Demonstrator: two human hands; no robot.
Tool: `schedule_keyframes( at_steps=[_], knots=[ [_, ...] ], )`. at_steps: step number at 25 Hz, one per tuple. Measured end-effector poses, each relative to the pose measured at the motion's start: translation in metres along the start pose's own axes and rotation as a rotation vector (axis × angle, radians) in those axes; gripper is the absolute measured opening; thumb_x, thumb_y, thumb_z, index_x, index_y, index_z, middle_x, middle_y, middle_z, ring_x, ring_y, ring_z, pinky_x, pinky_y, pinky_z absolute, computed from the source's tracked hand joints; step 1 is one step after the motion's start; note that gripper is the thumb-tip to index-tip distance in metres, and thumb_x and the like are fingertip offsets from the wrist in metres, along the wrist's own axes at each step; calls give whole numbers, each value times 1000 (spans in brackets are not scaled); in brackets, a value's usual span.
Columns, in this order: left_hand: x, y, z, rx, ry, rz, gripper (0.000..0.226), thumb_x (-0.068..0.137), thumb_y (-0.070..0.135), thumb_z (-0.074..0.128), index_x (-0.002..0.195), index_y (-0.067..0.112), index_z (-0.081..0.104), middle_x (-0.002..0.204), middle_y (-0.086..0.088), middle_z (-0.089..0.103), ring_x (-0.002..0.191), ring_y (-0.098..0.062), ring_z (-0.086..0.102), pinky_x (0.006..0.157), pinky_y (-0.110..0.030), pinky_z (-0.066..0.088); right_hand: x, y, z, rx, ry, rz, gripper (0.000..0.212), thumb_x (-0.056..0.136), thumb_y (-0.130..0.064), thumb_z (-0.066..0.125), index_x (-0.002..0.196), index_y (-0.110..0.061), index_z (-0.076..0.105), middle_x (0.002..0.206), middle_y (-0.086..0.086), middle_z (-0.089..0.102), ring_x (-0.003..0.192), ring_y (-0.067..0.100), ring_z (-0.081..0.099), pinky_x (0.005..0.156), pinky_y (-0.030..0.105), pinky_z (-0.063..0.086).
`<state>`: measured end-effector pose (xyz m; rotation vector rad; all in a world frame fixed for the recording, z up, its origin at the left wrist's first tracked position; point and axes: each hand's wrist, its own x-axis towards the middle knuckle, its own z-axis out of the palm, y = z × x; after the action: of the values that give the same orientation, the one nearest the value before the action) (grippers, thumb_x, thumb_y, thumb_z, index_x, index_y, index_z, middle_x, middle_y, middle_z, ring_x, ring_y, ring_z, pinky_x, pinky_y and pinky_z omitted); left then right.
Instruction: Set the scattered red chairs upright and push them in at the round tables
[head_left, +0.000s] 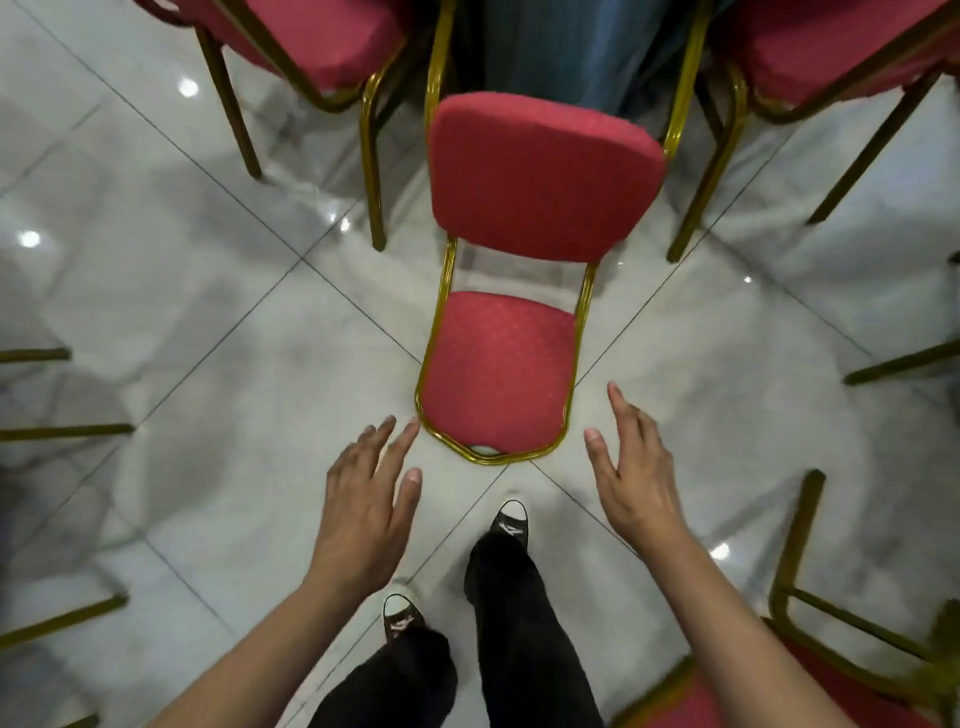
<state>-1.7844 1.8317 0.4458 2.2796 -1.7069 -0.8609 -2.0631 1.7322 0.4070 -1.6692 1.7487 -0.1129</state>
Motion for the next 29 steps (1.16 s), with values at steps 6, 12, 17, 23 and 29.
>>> schedule_keyframes(
  at_steps=[6, 12, 17, 23, 29],
  knots=[
    [75, -59, 123, 76, -27, 63, 58, 102, 50, 11, 157, 36, 23, 162, -2, 30, 149, -22, 24, 122, -44, 21, 56, 76, 95, -66, 2, -14, 62, 103, -55, 30, 161, -39, 14, 157, 7, 34, 140, 28, 40, 117, 47, 27],
    [143, -123, 223, 151, -77, 118, 65, 99, 60, 5, 158, 37, 20, 166, 5, 22, 152, -21, 16, 124, -45, 16, 117, 144, 181, -137, 0, -40, 62, 104, -55, 30, 161, -40, 12, 158, 7, 33, 139, 28, 40, 117, 48, 29],
    [207, -162, 291, 278, -91, 137, 67, 98, 61, 5, 160, 35, 7, 169, 5, 7, 155, -23, 8, 125, -46, 11, 171, 196, 244, -251, 16, -51, 63, 104, -57, 28, 161, -41, 6, 158, 11, 32, 139, 30, 40, 117, 48, 29],
    [259, -202, 351, 399, -99, 14, 75, 93, 63, 0, 160, 30, 9, 168, -8, 11, 153, -33, 14, 123, -55, 11, 214, 241, 315, -338, 8, 28, 69, 101, -64, 24, 159, -44, -9, 160, 18, 29, 140, 38, 41, 115, 53, 32],
    [280, -235, 375, 301, -194, -155, 70, 93, 74, 20, 154, 53, -5, 167, -14, -5, 152, -44, 6, 121, -63, 11, 225, 256, 351, -271, -56, 80, 74, 97, -71, 27, 153, -54, -18, 142, 23, 41, 118, 43, 57, 101, 55, 49]
  ],
)
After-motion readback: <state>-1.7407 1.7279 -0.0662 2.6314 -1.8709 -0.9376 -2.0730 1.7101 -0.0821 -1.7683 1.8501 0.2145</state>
